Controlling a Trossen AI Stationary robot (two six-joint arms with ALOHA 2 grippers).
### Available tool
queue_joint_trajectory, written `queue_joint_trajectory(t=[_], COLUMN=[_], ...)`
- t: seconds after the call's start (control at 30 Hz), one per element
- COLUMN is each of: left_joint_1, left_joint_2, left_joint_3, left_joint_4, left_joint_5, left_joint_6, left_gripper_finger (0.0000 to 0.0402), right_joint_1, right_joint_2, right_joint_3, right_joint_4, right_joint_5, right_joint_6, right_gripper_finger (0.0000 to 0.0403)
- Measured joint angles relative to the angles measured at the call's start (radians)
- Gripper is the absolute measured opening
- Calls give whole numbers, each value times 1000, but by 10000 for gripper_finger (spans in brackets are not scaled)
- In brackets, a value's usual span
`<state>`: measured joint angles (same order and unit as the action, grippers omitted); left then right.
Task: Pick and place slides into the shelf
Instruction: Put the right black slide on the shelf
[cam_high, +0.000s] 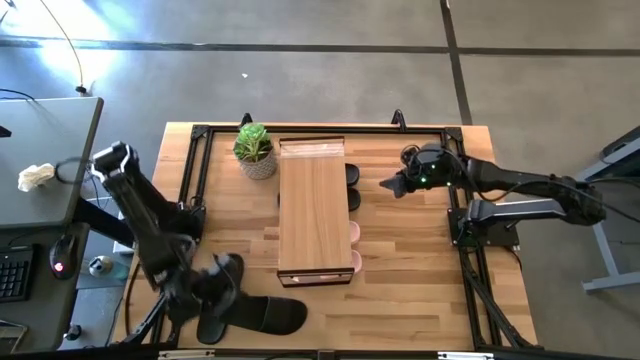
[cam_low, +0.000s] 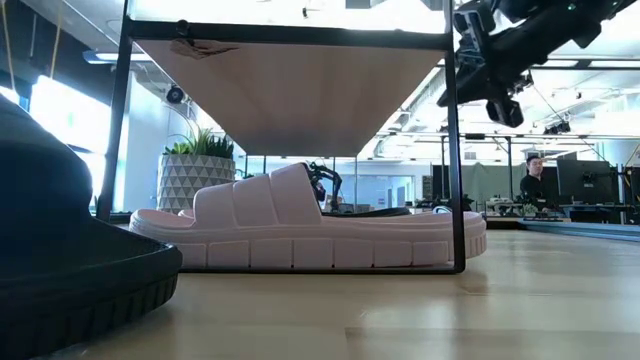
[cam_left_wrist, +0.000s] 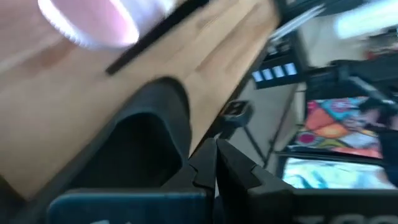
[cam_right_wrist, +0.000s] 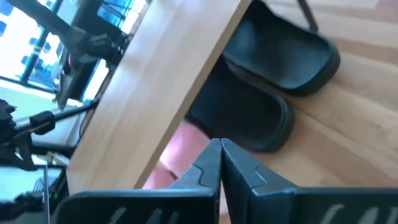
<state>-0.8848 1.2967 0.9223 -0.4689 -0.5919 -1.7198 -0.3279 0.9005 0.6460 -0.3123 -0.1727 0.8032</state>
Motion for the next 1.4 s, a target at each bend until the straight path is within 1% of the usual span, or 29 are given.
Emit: queue_joint_trajectory(t=[0.07, 0.17, 0.33, 0.43, 0.6, 0.67, 0.77, 0.93, 1.03, 1.13, 1.3, 1.4], left_joint_1=[0, 0, 1, 1, 25, 46, 71, 90, 88, 86, 87, 87], left_joint_2=[82, 178, 271, 294, 303, 302, 303, 303, 309, 328, 392, 411], left_joint_3=[44, 91, 111, 111, 111, 111, 111, 111, 111, 111, 111, 111], left_joint_4=[-1, 40, 83, 52, -27, -19, -4, 21, 20, 32, 125, 145], left_joint_5=[26, 65, 132, 135, 122, 125, 159, 202, 209, 213, 222, 222], left_joint_6=[-34, -55, -127, -164, -196, -195, -157, -120, -120, -136, -143, -143], left_gripper_finger=[0, 2, 21, 47, 109, 135, 169, 207, 218, 220, 213, 207], right_joint_1=[20, 46, 83, 100, 125, 133, 140, 141, 140, 140, 140, 140], right_joint_2=[1, 1, 1, 1, 1, 1, 1, 1, 1, 1, 1, 1], right_joint_3=[0, 0, 0, 0, 0, 0, 0, 0, 0, 0, 0, 0], right_joint_4=[-9, -16, -23, -29, -38, -42, -46, -47, -47, -47, -47, -49], right_joint_5=[0, 0, 0, 0, 0, 4, 8, 9, 11, 13, 28, 42], right_joint_6=[0, -4, -23, -23, -20, -20, -19, -18, -19, -19, -25, -27], right_gripper_finger=[0, 0, 0, 0, 0, 0, 0, 0, 0, 0, 0, 0])
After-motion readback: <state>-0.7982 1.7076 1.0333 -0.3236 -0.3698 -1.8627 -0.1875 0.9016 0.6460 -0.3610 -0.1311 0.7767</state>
